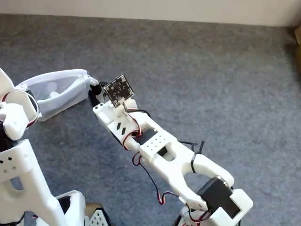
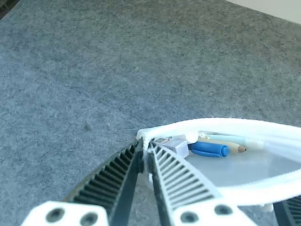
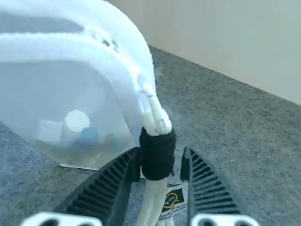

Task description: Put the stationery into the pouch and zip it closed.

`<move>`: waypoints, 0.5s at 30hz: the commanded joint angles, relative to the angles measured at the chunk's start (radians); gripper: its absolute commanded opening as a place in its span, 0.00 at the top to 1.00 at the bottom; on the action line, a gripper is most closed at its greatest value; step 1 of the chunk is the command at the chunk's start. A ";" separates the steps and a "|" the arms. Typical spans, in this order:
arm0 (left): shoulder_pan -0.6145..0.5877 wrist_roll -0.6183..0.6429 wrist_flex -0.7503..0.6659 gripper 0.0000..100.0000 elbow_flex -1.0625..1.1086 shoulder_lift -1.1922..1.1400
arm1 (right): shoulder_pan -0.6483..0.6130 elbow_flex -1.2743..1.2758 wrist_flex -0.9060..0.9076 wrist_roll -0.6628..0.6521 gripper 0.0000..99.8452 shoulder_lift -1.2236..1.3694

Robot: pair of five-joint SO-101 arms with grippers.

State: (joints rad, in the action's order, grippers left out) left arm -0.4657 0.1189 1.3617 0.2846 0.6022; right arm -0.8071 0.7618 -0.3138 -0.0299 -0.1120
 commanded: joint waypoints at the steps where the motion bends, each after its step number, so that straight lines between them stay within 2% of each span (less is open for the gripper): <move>1: 0.036 -0.005 0.002 0.99 0.042 -0.021 | 0.015 -0.076 -0.021 0.009 0.86 -0.016; 15: 0.036 -0.005 0.000 0.99 0.042 -0.021 | 0.015 -0.070 -0.021 0.009 0.87 -0.111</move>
State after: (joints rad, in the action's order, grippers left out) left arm -0.4657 0.1189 1.3617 0.2846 0.6022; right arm -0.8040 0.7618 -0.3138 -0.0299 -0.1580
